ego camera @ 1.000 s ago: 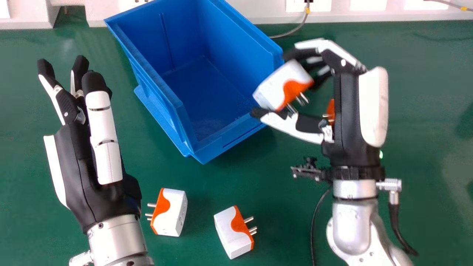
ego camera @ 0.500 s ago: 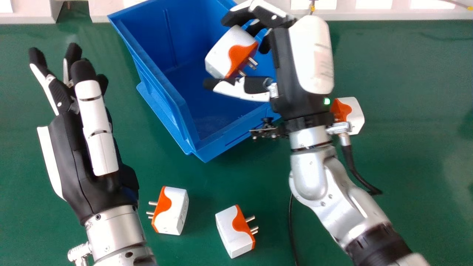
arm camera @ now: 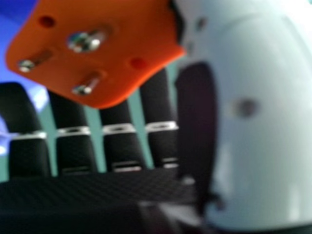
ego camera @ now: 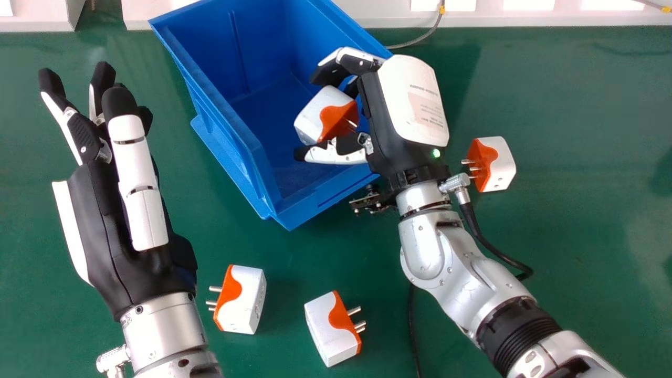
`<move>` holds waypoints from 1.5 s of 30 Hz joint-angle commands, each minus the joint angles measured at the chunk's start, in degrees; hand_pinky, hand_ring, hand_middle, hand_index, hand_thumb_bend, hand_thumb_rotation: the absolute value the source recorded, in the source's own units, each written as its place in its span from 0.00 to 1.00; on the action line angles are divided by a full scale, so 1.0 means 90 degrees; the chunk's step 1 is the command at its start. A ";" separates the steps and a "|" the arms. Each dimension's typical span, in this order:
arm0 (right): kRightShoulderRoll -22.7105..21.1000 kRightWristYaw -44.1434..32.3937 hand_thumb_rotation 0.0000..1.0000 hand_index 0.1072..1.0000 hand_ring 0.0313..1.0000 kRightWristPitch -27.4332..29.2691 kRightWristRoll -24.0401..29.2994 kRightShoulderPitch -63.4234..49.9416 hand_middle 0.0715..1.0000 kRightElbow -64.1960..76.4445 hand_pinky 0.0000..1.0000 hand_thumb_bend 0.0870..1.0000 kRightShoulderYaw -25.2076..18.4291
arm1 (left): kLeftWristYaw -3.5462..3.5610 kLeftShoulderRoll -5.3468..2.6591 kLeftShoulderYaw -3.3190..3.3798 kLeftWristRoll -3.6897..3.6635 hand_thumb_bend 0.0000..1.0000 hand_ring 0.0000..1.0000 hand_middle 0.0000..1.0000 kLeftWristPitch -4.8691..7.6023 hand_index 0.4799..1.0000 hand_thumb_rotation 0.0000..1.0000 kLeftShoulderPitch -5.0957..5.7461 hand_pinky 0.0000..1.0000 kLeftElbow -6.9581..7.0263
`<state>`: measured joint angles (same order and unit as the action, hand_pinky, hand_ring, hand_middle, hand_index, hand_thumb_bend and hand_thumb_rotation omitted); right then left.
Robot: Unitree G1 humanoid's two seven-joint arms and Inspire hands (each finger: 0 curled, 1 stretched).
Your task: Pick all objects and put in blue box
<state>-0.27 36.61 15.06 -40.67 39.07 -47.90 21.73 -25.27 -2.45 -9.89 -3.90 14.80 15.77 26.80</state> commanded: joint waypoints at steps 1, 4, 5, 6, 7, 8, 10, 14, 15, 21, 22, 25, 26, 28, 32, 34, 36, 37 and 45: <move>-0.0023 -0.0083 0.03 0.65 0.67 0.0030 0.0005 0.0027 0.74 0.0426 0.57 0.68 0.0076 | -0.0019 -0.0543 -0.0043 0.0084 0.54 0.96 0.95 0.0138 0.86 0.78 0.0057 0.93 0.0068; -0.0083 -0.0220 0.12 0.84 0.90 0.0042 0.0038 -0.0067 0.96 0.0655 0.70 0.81 0.0137 | 0.0023 -0.0513 -0.0040 0.0038 0.54 0.96 0.95 0.0134 0.86 0.78 0.0077 0.93 0.0087; -0.0109 -0.0270 0.13 0.86 0.93 0.0079 0.0050 -0.0086 0.98 0.0711 0.71 0.83 0.0158 | 0.0033 -0.0505 -0.0041 0.0030 0.54 0.96 0.96 0.0133 0.86 0.78 0.0087 0.94 0.0093; -0.0134 -0.0308 0.14 0.88 0.94 0.0122 0.0054 -0.0095 0.98 0.0755 0.72 0.83 0.0180 | 0.0041 -0.0495 -0.0043 0.0035 0.54 0.96 0.96 0.0129 0.86 0.78 0.0098 0.94 0.0100; -0.0183 -0.0321 0.16 0.91 0.96 0.0235 0.0046 -0.0105 0.99 0.0792 0.72 0.84 0.0214 | 0.0045 -0.0481 -0.0043 0.0062 0.54 0.96 0.96 0.0126 0.87 0.79 0.0108 0.94 0.0101; -0.0218 -0.0328 0.19 0.95 0.98 0.0316 0.0041 -0.0114 0.99 0.0820 0.73 0.87 0.0237 | 0.0047 -0.0472 -0.0044 0.0082 0.54 0.96 0.96 0.0125 0.87 0.79 0.0117 0.94 0.0103; -0.0303 -0.0282 0.23 0.98 0.99 0.0556 0.0013 -0.0120 1.00 0.0840 0.75 0.89 0.0289 | 0.0052 -0.0466 -0.0048 0.0104 0.53 0.96 0.96 0.0137 0.86 0.80 0.0131 0.94 0.0104; -0.0453 0.0057 0.34 1.00 1.00 0.1119 -0.0121 -0.0034 1.00 0.0697 0.81 0.94 0.0414 | 0.0032 -0.0494 -0.0050 0.0109 0.54 0.95 0.95 0.0160 0.85 0.78 0.0143 0.92 0.0101; -0.0480 0.0133 0.36 1.00 1.00 0.1250 -0.0143 -0.0007 1.00 0.0662 0.83 0.94 0.0438 | 0.0033 -0.0495 -0.0054 0.0106 0.54 0.95 0.95 0.0163 0.84 0.78 0.0151 0.92 0.0105; -0.0659 0.1304 0.45 1.00 1.00 0.1875 -0.0517 -0.0065 1.00 0.0813 0.82 0.99 0.0434 | 0.0040 -0.0489 -0.0088 0.0108 0.53 0.96 0.95 0.0147 0.85 0.78 0.0227 0.93 0.0177; -0.0702 0.1463 0.47 1.00 1.00 0.1919 -0.0555 -0.0117 1.00 0.0936 0.83 1.00 0.0399 | 0.0034 -0.0500 -0.0098 0.0096 0.53 0.96 0.95 0.0140 0.85 0.79 0.0244 0.93 0.0194; -0.0831 0.1613 0.50 1.00 1.00 0.2025 -0.0451 -0.0410 1.00 0.1545 0.90 1.00 0.0189 | 0.0039 -0.0510 -0.0128 0.0056 0.54 0.96 0.95 0.0121 0.84 0.78 0.0304 0.93 0.0246; -0.0911 0.1561 0.48 1.00 1.00 0.1994 -0.0398 -0.0564 1.00 0.1881 0.92 1.00 0.0070 | 0.0041 -0.0505 -0.0127 0.0052 0.54 0.96 0.95 0.0115 0.84 0.78 0.0317 0.93 0.0250; -0.1061 0.1331 0.45 1.00 1.00 0.1960 -0.0203 -0.0881 1.00 0.2508 0.96 1.00 -0.0186 | 0.0049 -0.0494 -0.0126 0.0042 0.54 0.96 0.95 0.0105 0.84 0.78 0.0346 0.93 0.0256; -0.1136 0.0841 0.40 1.00 1.00 0.1759 0.0409 -0.1583 1.00 0.3431 0.99 1.00 -0.0803 | 0.0077 -0.0468 -0.0133 0.0047 0.55 0.96 0.95 0.0061 0.85 0.78 0.0389 0.93 0.0300; -0.1061 0.0785 0.43 1.00 1.00 0.1711 0.0730 -0.1949 1.00 0.3768 0.99 1.00 -0.1131 | 0.0100 -0.0448 -0.0132 0.0044 0.55 0.96 0.96 0.0027 0.87 0.78 0.0399 0.94 0.0323; -0.0933 0.0811 0.44 1.00 1.00 0.1646 0.0920 -0.2256 1.00 0.4014 0.98 1.00 -0.1379 | 0.0122 -0.0423 -0.0124 0.0069 0.56 0.96 0.96 0.0000 0.88 0.78 0.0413 0.94 0.0339; -0.0841 0.0825 0.44 1.00 1.00 0.1569 0.0975 -0.2389 1.00 0.4132 0.98 1.00 -0.1478 | 0.0128 -0.0426 -0.0124 0.0075 0.56 0.97 0.96 -0.0005 0.88 0.79 0.0417 0.94 0.0340; -0.0197 0.1433 0.43 1.00 1.00 0.1329 0.1077 -0.2887 1.00 0.3884 0.97 0.99 -0.2019 | 0.0180 -0.0500 -0.0131 -0.0019 0.56 0.97 0.96 0.0017 0.88 0.77 0.0363 0.94 0.0294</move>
<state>-2.73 48.75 28.01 -31.54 13.35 -12.74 4.73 -23.90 -2.55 -10.75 -4.21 14.30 19.63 28.32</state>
